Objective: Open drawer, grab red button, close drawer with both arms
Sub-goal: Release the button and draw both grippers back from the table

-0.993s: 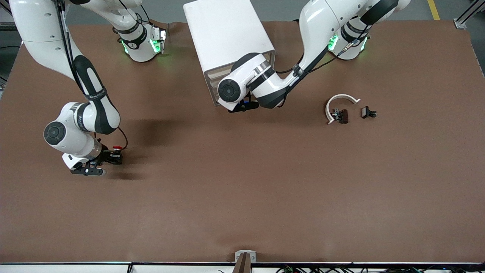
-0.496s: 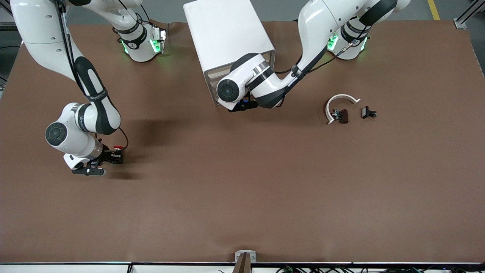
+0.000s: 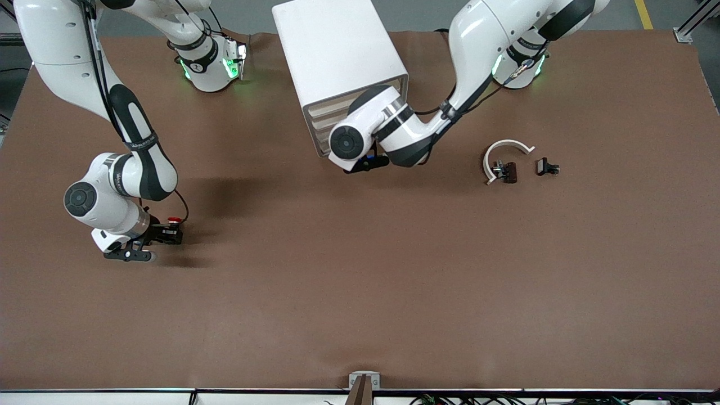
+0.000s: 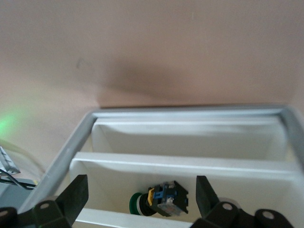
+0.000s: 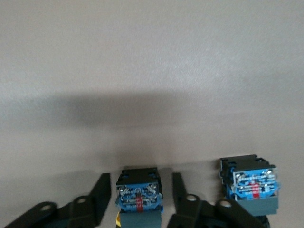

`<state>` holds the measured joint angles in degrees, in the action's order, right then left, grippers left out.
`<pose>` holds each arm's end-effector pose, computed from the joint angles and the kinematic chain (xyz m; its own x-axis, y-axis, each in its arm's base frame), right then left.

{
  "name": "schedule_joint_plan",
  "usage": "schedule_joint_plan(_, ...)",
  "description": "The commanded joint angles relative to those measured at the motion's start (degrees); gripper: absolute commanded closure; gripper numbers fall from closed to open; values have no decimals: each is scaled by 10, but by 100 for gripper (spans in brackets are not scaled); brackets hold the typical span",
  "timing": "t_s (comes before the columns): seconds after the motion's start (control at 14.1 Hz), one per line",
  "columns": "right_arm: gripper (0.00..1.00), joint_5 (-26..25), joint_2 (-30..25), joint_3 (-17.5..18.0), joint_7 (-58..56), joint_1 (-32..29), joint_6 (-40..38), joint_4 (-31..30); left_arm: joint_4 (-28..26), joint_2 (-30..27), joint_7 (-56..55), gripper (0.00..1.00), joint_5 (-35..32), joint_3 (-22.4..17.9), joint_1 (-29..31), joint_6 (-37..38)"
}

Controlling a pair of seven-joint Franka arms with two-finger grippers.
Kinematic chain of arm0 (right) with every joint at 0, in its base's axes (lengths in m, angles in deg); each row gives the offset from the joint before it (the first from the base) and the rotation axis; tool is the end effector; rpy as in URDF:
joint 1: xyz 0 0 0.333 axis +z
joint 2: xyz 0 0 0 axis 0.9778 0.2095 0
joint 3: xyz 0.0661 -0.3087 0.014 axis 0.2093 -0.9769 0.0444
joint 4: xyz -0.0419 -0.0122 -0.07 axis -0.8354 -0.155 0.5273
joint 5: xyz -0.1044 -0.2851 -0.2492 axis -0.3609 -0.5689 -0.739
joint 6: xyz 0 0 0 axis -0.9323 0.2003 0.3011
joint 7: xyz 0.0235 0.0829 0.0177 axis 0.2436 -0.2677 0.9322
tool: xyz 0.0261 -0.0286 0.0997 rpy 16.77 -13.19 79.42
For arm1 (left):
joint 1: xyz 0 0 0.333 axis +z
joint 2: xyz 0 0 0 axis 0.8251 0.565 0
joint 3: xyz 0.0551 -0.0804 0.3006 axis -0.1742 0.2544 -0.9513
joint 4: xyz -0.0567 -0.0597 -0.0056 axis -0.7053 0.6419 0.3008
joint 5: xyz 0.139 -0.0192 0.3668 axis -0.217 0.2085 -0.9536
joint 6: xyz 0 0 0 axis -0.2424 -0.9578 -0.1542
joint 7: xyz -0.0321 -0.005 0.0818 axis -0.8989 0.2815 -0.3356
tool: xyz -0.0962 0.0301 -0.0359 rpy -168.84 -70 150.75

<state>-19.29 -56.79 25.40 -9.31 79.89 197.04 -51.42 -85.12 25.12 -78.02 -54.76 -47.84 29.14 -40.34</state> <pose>0.6045 -0.0474 0.1882 0.9971 -0.0752 0.0081 -0.0752 -0.9972 0.0016 0.4165 -0.5255 0.2744 0.7978 0.2435 -0.5516 0.1656 -0.9681 -0.1879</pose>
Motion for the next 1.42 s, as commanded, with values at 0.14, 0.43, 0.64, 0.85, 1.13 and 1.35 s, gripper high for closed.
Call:
schedule_joint_plan(0.14,0,2,-1,8,13,-10,-70,45,40,-5,15,0,-14,-1,57,9)
schedule_joint_plan(0.43,0,1,-14,8,16,-9,-200,119,51,-33,67,0,-38,-1,121,9)
schedule_joint_plan(0.64,0,-2,-38,8,16,-8,-290,174,50,-65,116,0,-91,-1,166,9)
schedule_joint_plan(0.85,0,-6,-65,8,15,-9,-387,235,50,-83,176,0,-93,0,222,9)
schedule_joint_plan(1.13,0,-8,-85,3,17,-10,-529,326,46,-131,299,0,-93,-1,288,36)
schedule_joint_plan(1.35,0,-33,-92,-3,17,-9,-627,389,44,-175,418,0,-83,-92,261,76)
